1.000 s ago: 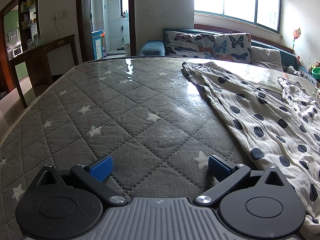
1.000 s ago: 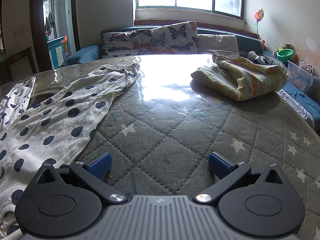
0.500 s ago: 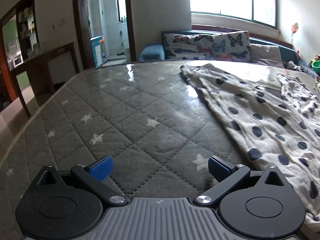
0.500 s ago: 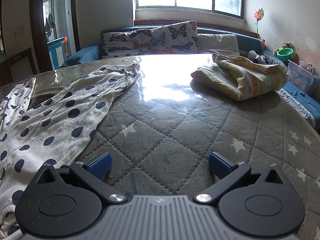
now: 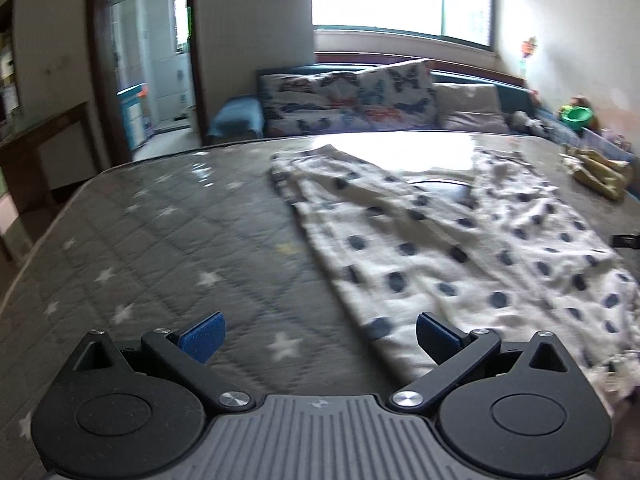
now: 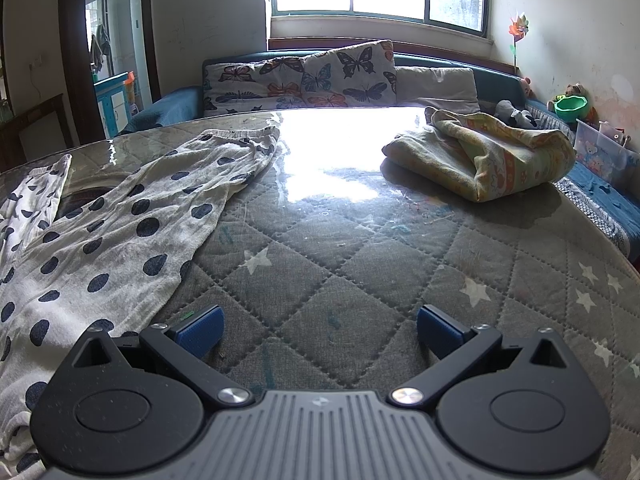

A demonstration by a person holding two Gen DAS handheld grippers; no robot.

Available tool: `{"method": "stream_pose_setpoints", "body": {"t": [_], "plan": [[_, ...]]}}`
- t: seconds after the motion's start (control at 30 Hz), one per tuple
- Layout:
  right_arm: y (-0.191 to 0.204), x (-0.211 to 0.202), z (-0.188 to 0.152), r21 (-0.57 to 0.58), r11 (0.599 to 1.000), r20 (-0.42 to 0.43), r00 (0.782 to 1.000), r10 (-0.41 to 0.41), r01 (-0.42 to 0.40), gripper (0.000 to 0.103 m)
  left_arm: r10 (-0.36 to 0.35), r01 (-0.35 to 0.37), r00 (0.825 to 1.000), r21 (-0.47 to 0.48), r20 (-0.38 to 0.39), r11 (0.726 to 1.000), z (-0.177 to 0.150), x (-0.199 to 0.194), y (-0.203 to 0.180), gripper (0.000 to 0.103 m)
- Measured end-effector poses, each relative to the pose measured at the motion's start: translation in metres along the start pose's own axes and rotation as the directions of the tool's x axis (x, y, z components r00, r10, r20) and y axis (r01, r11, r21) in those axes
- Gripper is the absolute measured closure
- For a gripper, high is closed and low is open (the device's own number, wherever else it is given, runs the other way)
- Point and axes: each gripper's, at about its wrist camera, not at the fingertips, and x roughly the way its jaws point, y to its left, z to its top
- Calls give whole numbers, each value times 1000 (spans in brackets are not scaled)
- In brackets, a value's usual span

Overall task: Fold clothes
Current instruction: 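Move both grippers over the white polka-dot pants on the mattress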

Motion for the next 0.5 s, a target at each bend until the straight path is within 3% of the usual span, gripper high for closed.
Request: {"method": "stream_pose_setpoints", "body": {"t": [0.23, 0.5], "plan": [[1, 0, 3, 4, 1000, -12, 1000, 2, -2, 0, -164, 165, 986, 50, -7, 985, 15, -8, -39, 0], [0, 4, 17, 37, 999, -23, 999, 30, -29, 6, -328, 332, 943, 89, -57, 939, 24, -10, -83, 0]]}}
